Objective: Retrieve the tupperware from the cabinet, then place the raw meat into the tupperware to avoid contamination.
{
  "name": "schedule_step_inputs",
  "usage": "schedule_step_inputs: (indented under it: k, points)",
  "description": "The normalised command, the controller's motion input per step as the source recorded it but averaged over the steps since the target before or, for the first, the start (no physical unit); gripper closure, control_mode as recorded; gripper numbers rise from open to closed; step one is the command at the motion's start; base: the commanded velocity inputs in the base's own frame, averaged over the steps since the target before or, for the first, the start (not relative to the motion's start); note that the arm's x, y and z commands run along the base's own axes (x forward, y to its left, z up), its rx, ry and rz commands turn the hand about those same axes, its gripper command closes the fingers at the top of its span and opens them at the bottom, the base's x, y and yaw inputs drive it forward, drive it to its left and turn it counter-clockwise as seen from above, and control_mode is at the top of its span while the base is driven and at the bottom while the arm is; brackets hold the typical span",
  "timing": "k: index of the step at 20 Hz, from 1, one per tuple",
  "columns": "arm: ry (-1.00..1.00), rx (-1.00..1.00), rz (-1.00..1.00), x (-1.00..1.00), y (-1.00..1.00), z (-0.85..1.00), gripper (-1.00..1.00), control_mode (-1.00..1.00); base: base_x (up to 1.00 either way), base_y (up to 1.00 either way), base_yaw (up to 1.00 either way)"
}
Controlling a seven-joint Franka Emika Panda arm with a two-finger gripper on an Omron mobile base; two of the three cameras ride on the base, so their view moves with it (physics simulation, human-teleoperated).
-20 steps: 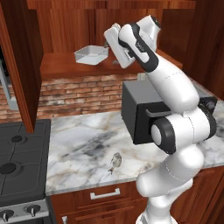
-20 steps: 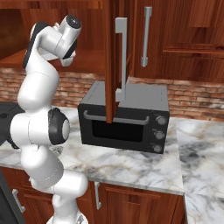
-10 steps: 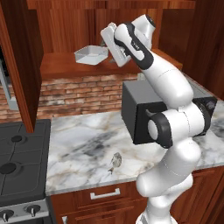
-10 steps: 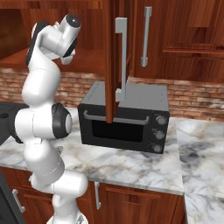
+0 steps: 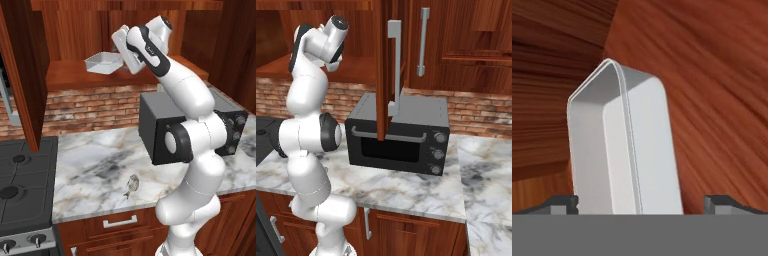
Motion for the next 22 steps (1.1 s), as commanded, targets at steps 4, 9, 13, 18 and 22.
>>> schedule_step_inputs:
  k: [4,9,13,18,22]
  points:
    - [0.00,0.00,0.00,0.23,0.14,-0.14,-1.00,-1.00,0.00,0.00,0.00]
    - [0.00,0.00,0.01,0.22,0.17,-0.17,1.00,-1.00,0.00,0.00,0.00]
    - [0.00,0.00,0.01,0.17,0.16,-0.17,1.00,-1.00,0.00,0.00,0.00]
    - [0.00,0.00,0.01,0.15,0.14,-0.16,1.00,-1.00,0.00,0.00,0.00]
    - [0.00,0.00,0.01,0.12,0.14,-0.16,1.00,-1.00,0.00,0.00,0.00]
